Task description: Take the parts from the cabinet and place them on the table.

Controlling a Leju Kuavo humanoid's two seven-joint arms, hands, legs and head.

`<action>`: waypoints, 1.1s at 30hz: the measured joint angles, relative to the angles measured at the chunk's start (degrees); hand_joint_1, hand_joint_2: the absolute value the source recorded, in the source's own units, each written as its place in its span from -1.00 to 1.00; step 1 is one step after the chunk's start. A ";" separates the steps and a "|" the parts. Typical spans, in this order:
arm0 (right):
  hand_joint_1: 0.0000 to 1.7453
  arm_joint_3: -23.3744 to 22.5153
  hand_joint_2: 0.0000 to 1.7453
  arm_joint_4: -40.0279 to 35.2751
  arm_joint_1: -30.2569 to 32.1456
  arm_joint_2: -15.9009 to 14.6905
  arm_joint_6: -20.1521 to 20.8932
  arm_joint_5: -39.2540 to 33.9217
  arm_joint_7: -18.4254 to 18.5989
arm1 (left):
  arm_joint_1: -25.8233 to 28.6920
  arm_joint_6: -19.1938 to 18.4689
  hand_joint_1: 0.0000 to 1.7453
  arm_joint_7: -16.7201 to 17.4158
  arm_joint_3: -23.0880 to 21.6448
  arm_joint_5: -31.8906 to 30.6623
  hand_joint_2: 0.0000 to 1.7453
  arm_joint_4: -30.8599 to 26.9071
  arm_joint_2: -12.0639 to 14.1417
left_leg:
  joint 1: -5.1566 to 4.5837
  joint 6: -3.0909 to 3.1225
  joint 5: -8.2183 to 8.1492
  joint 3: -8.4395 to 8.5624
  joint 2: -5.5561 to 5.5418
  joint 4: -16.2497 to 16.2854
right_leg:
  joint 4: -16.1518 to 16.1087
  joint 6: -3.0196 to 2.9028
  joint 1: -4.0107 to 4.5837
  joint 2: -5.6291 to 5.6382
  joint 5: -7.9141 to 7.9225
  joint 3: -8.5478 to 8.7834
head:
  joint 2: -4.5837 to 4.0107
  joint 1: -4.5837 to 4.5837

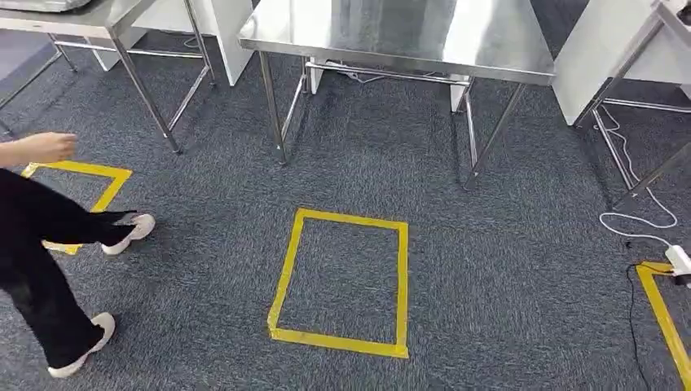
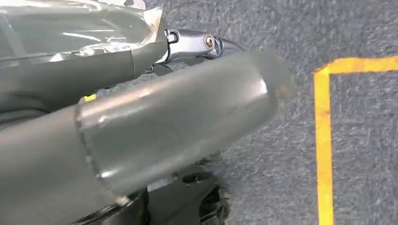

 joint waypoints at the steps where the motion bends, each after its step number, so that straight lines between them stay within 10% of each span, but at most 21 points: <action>1: -1.00 0.09 -1.00 -0.02 0.02 0.00 0.09 0.17 -0.07 | 0.03 0.15 -1.00 -0.02 0.00 0.07 -1.00 0.00 0.00 | 0.00 -0.11 0.73 -0.98 0.08 0.05 | 1.86 0.68 -0.07 0.00 0.38 0.41 | 0.00 0.04; 4: -1.00 0.22 -1.00 -0.02 -0.05 -0.11 0.13 0.33 -0.06 | 0.06 0.26 -1.00 -0.17 0.00 0.11 -1.00 0.00 -0.07 | 0.05 -0.68 2.75 -3.02 0.16 0.13 | -5.66 2.67 -0.39 -0.01 5.09 7.78 | 0.00 0.04; 6: -1.00 0.42 -1.00 -0.02 -0.41 -0.11 0.22 0.33 -0.02 | 0.07 0.33 -1.00 -0.26 0.00 0.13 -1.00 -0.02 -0.09 | -0.27 -1.44 3.99 -3.97 0.12 0.32 | -17.64 1.63 -0.08 0.00 3.32 16.12 | 0.00 0.11; 11: -1.00 0.46 -1.00 0.02 -0.15 0.22 0.77 -0.02 0.55 | 0.18 0.14 -1.00 -0.59 -0.02 0.00 -1.00 0.00 0.07 | 0.40 -2.77 4.45 -4.31 0.07 0.74 | -18.43 -0.57 -0.79 -0.08 4.14 14.79 | 0.00 -0.57; 14: -1.00 0.46 -1.00 0.02 -0.16 0.48 0.94 -0.42 0.81 | 0.43 -1.24 -1.00 -1.16 -0.09 -0.57 -1.00 0.00 0.61 | 0.47 -3.31 -5.62 -7.73 -0.13 12.11 | -18.36 -2.07 -0.50 -0.22 5.61 13.36 | 0.00 -0.59; 17: -1.00 0.44 -1.00 0.02 0.11 0.76 0.98 -0.57 0.90 | 0.60 -1.46 -1.00 -1.20 -0.22 -0.57 -1.00 0.00 1.03 | 0.64 -3.71 -6.10 -7.58 -0.11 17.57 | -18.26 -1.57 -0.47 -0.30 6.48 12.05 | 0.00 -0.61; 21: -1.00 0.46 -1.00 0.04 0.03 1.01 1.27 -0.35 0.90 | 0.52 -1.64 -1.00 -1.49 -0.50 -0.65 -1.00 0.00 1.42 | 1.20 -4.15 -2.54 3.87 -0.30 1.43 | -16.72 -0.83 -0.17 -0.26 6.42 10.42 | 0.00 -0.66; 24: -1.00 0.74 -1.00 0.04 -0.14 1.03 2.31 0.39 0.90 | 0.58 -1.84 -1.00 -1.62 -0.70 -0.68 -1.00 0.00 1.46 | 1.05 -3.14 -2.68 2.87 -0.73 1.16 | -15.92 -0.20 0.40 -0.17 6.20 9.98 | 0.00 -0.55; 28: -1.00 1.33 -1.00 0.04 -0.08 1.16 3.15 1.00 0.90 | 0.56 -2.01 -1.00 -1.88 -0.83 -0.68 -1.00 0.00 1.49 | 0.15 -2.40 -2.41 2.39 -0.69 1.20 | -16.18 -1.05 0.33 -0.10 6.70 9.47 | 0.00 -0.37; 33: -1.00 1.70 -1.00 0.07 -0.08 1.55 3.65 1.40 0.90 | 0.55 -2.10 -1.00 -1.99 -0.85 -0.68 -1.00 0.00 1.64 | -0.63 -1.46 -1.96 1.72 -0.69 1.34 | -16.68 0.48 -0.30 -0.09 7.73 9.00 | 0.00 -0.33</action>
